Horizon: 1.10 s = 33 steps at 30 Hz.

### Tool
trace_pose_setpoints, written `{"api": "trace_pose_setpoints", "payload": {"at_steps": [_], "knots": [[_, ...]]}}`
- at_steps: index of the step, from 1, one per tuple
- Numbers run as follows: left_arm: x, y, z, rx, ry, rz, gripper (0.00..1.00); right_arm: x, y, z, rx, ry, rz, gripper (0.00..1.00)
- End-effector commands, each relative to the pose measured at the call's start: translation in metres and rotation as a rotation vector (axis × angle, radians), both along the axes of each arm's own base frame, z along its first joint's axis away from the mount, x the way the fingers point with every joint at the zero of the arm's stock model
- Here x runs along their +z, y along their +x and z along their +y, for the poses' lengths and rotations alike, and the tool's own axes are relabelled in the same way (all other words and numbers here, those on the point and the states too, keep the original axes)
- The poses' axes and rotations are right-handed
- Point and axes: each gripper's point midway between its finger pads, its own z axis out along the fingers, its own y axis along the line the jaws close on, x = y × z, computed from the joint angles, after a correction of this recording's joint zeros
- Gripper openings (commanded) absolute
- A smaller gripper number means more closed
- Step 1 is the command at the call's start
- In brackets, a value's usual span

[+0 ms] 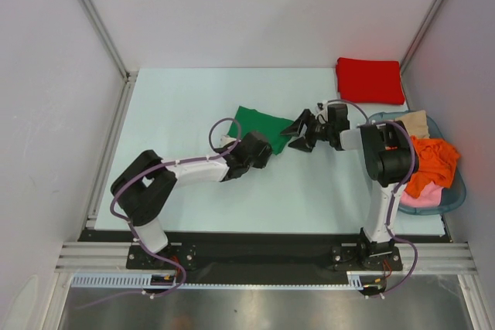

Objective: Fold and stack the t-shirts
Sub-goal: Neatly place the folded tshirt to the corner

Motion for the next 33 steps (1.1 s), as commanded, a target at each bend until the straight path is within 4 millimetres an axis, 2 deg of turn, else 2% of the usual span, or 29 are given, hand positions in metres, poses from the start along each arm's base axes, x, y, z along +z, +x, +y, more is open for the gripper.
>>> {"api": "trace_pose_setpoints", "payload": {"at_steps": [1, 6, 10, 19, 22, 23, 26, 33], "knots": [[0.031, 0.004, -0.003, -0.010, -0.058, -0.059, 0.00, -0.006, 0.006, 0.006, -0.049, -0.031, 0.017, 0.79], [0.029, 0.003, -0.008, -0.027, -0.076, -0.052, 0.00, -0.006, 0.010, 0.014, -0.087, -0.006, 0.028, 0.77], [0.032, 0.003, -0.003, -0.016, -0.083, -0.059, 0.00, -0.014, 0.013, 0.006, -0.179, -0.028, 0.070, 0.76], [0.036, 0.002, 0.002, -0.015, -0.087, -0.063, 0.00, -0.018, 0.023, -0.009, -0.331, -0.011, 0.097, 0.73], [0.041, 0.003, 0.000, -0.018, -0.110, -0.076, 0.00, -0.020, 0.030, -0.013, -0.353, -0.007, 0.089, 0.68], [0.041, 0.003, 0.001, -0.017, -0.112, -0.078, 0.00, -0.023, 0.033, -0.015, -0.354, -0.010, 0.086, 0.61], [0.040, 0.002, 0.000, -0.019, -0.115, -0.074, 0.00, -0.021, 0.044, -0.016, -0.347, -0.005, 0.057, 0.52], [0.036, 0.001, -0.003, -0.033, -0.117, -0.065, 0.01, -0.027, 0.052, -0.013, -0.312, -0.021, 0.019, 0.51]]}}
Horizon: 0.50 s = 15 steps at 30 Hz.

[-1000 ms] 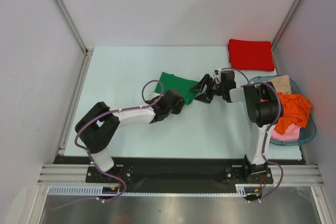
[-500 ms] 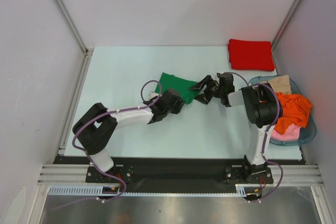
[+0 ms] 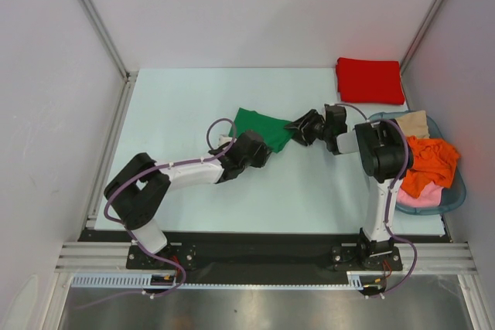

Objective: Fold and stack the t-shirts
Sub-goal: Neatly place the folded tshirt to the corner

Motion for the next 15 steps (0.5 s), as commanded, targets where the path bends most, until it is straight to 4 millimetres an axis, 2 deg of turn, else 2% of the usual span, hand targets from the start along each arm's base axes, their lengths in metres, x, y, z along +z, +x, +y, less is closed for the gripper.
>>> {"api": "trace_pose_setpoints", "payload": {"at_steps": [1, 4, 5, 7, 8, 9, 10, 11, 12, 14, 15], "knots": [[0.022, 0.003, -0.004, -0.019, -0.046, -0.046, 0.00, -0.016, 0.007, -0.005, -0.001, -0.055, -0.027, 0.50], [0.017, 0.001, -0.004, -0.025, -0.045, -0.038, 0.00, -0.019, 0.011, -0.003, 0.024, -0.067, -0.046, 0.45], [0.016, 0.000, -0.004, -0.029, -0.045, -0.036, 0.00, -0.015, 0.015, -0.001, 0.030, -0.064, -0.076, 0.38], [0.011, -0.004, -0.005, -0.047, -0.038, -0.026, 0.01, -0.014, 0.018, -0.003, 0.030, -0.088, -0.092, 0.32], [0.010, -0.005, -0.004, -0.052, -0.036, -0.024, 0.02, -0.012, 0.019, -0.005, 0.030, -0.101, -0.102, 0.22], [0.007, -0.007, -0.002, -0.060, -0.027, -0.020, 0.04, -0.010, 0.022, -0.008, 0.036, -0.128, -0.132, 0.16], [0.005, -0.010, -0.002, -0.076, -0.015, -0.020, 0.11, -0.008, 0.023, -0.008, 0.045, -0.145, -0.137, 0.05], [0.004, -0.013, -0.001, -0.089, -0.005, -0.023, 0.14, -0.007, 0.023, -0.008, 0.063, -0.160, -0.142, 0.01], [0.000, -0.017, 0.000, -0.112, 0.013, -0.023, 0.18, 0.004, 0.032, -0.006, 0.087, -0.178, -0.181, 0.00], [-0.004, -0.027, -0.001, -0.230, 0.091, -0.061, 0.31, -0.002, 0.026, -0.008, 0.173, -0.278, -0.196, 0.00], [-0.003, -0.031, -0.001, -0.326, 0.168, -0.117, 0.33, 0.010, 0.033, -0.010, 0.181, -0.328, -0.237, 0.00]]}}
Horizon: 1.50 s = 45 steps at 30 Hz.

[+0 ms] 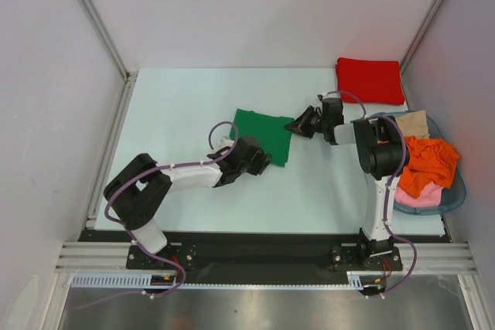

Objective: Fold and stack the t-shirts
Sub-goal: Neatly place the folded tshirt to the corner

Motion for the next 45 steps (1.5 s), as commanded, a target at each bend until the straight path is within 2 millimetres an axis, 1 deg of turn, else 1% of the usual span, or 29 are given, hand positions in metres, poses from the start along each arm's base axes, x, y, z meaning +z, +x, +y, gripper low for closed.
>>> {"api": "trace_pose_setpoints", "payload": {"at_steps": [1, 4, 5, 6, 7, 9, 10, 12, 13, 14, 19, 21, 23, 25, 27, 28, 30, 31, 32, 33, 34, 35, 36, 37, 38, 40, 41, 42, 45], "knots": [[0.016, -0.016, 0.000, -0.251, 0.124, -0.127, 0.38, 0.012, 0.008, -0.015, 0.101, -0.229, -0.119, 0.00], [0.017, -0.029, 0.021, -0.364, 0.184, -0.185, 0.40, 0.035, 0.015, -0.027, 0.127, -0.355, -0.213, 0.00], [0.020, -0.033, 0.024, -0.386, 0.181, -0.213, 0.40, 0.030, 0.007, -0.034, 0.138, -0.403, -0.172, 0.00], [0.014, -0.042, 0.034, -0.436, 0.222, -0.254, 0.40, 0.039, 0.009, -0.043, 0.120, -0.458, -0.194, 0.00], [0.037, -0.041, 0.034, -0.449, 0.205, -0.348, 0.41, 0.043, 0.010, -0.048, 0.118, -0.490, -0.199, 0.00], [0.042, -0.049, 0.041, -0.528, 0.259, -0.437, 0.41, 0.051, 0.006, -0.054, 0.183, -0.520, -0.230, 0.00], [0.057, -0.049, 0.044, -0.539, 0.254, -0.486, 0.42, 0.058, 0.004, -0.058, 0.194, -0.550, -0.204, 0.00], [0.060, -0.059, 0.046, -0.609, 0.249, -0.519, 0.41, 0.064, 0.009, -0.078, 0.174, -0.646, -0.192, 0.00], [0.070, -0.058, 0.051, -0.607, 0.237, -0.546, 0.41, 0.068, 0.005, -0.087, 0.174, -0.669, -0.165, 0.00], [0.073, -0.060, 0.053, -0.622, 0.231, -0.552, 0.40, 0.080, 0.011, -0.099, 0.154, -0.692, -0.179, 0.00], [0.086, -0.074, 0.056, -0.701, 0.220, -0.599, 0.40, 0.110, 0.012, -0.139, 0.128, -0.809, -0.179, 0.00], [0.088, -0.079, 0.056, -0.719, 0.213, -0.613, 0.40, 0.129, 0.021, -0.155, 0.088, -0.861, -0.209, 0.00], [0.088, -0.082, 0.057, -0.737, 0.210, -0.616, 0.40, 0.139, 0.029, -0.163, 0.094, -0.919, -0.249, 0.00], [0.084, -0.080, 0.060, -0.755, 0.235, -0.617, 0.40, 0.159, 0.044, -0.177, 0.051, -0.984, -0.295, 0.00], [0.084, -0.076, 0.062, -0.776, 0.248, -0.621, 0.40, 0.168, 0.054, -0.186, 0.034, -1.010, -0.317, 0.00], [0.078, -0.071, 0.065, -0.772, 0.254, -0.601, 0.39, 0.189, 0.064, -0.192, 0.014, -1.029, -0.361, 0.00], [0.076, -0.069, 0.065, -0.791, 0.234, -0.587, 0.39, 0.200, 0.075, -0.195, 0.019, -1.041, -0.379, 0.00], [0.071, -0.064, 0.067, -0.790, 0.233, -0.574, 0.39, 0.187, 0.077, -0.197, 0.045, -1.044, -0.332, 0.00], [0.072, -0.065, 0.066, -0.806, 0.219, -0.576, 0.38, 0.209, 0.088, -0.199, 0.030, -1.054, -0.379, 0.00], [0.072, -0.062, 0.069, -0.806, 0.220, -0.578, 0.38, 0.213, 0.092, -0.199, 0.036, -1.060, -0.384, 0.00], [0.072, -0.062, 0.069, -0.809, 0.221, -0.581, 0.38, 0.204, 0.095, -0.199, 0.055, -1.065, -0.365, 0.00], [0.072, -0.061, 0.070, -0.814, 0.229, -0.587, 0.38, 0.224, 0.102, -0.200, 0.041, -1.082, -0.412, 0.00], [0.072, -0.060, 0.072, -0.811, 0.232, -0.585, 0.38, 0.228, 0.105, -0.200, 0.049, -1.094, -0.424, 0.00], [0.071, -0.059, 0.073, -0.812, 0.231, -0.581, 0.38, 0.221, 0.108, -0.202, 0.065, -1.105, -0.405, 0.00], [0.070, -0.058, 0.072, -0.814, 0.230, -0.579, 0.38, 0.239, 0.114, -0.205, 0.049, -1.125, -0.445, 0.00], [0.071, -0.058, 0.072, -0.820, 0.227, -0.580, 0.38, 0.238, 0.119, -0.204, 0.067, -1.134, -0.444, 0.00], [0.072, -0.057, 0.071, -0.826, 0.227, -0.584, 0.38, 0.241, 0.120, -0.205, 0.069, -1.136, -0.452, 0.00], [0.071, -0.057, 0.071, -0.828, 0.229, -0.581, 0.38, 0.254, 0.122, -0.204, 0.064, -1.142, -0.482, 0.00], [0.069, -0.055, 0.071, -0.829, 0.232, -0.573, 0.38, 0.259, 0.120, -0.203, 0.078, -1.148, -0.505, 0.00]]}}
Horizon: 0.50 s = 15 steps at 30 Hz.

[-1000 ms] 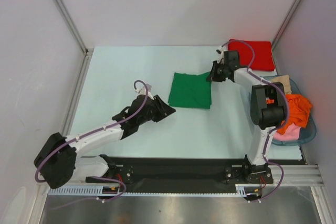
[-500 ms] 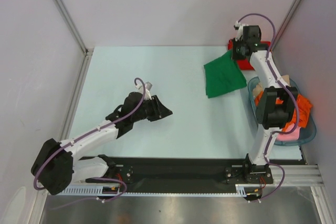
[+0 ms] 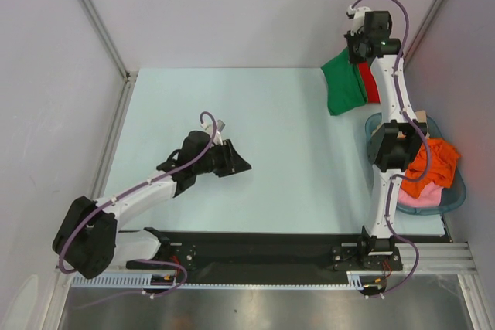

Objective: Fold and stack the t-shirts
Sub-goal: Neatly place the folded tshirt to the corner

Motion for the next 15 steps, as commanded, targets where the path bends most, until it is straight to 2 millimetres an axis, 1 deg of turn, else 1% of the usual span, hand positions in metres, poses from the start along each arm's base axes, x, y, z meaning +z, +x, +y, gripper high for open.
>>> {"api": "trace_pose_setpoints", "payload": {"at_steps": [1, 2, 4, 8, 15], "knots": [[0.018, 0.009, -0.005, -0.036, -0.019, -0.056, 0.38, 0.035, -0.005, -0.002, 0.033, -0.047, -0.062, 0.00], [0.017, 0.008, -0.006, -0.039, -0.020, -0.056, 0.38, 0.041, -0.007, -0.004, 0.030, -0.054, -0.074, 0.00], [0.016, 0.009, -0.005, -0.034, -0.016, -0.056, 0.38, 0.046, -0.010, -0.006, 0.036, -0.067, -0.081, 0.00], [0.015, 0.009, -0.005, -0.034, -0.022, -0.051, 0.38, 0.062, -0.011, -0.006, 0.056, -0.065, -0.120, 0.00], [0.017, 0.010, -0.003, -0.039, -0.038, -0.039, 0.38, 0.079, -0.015, -0.007, 0.056, -0.069, -0.152, 0.00]]}}
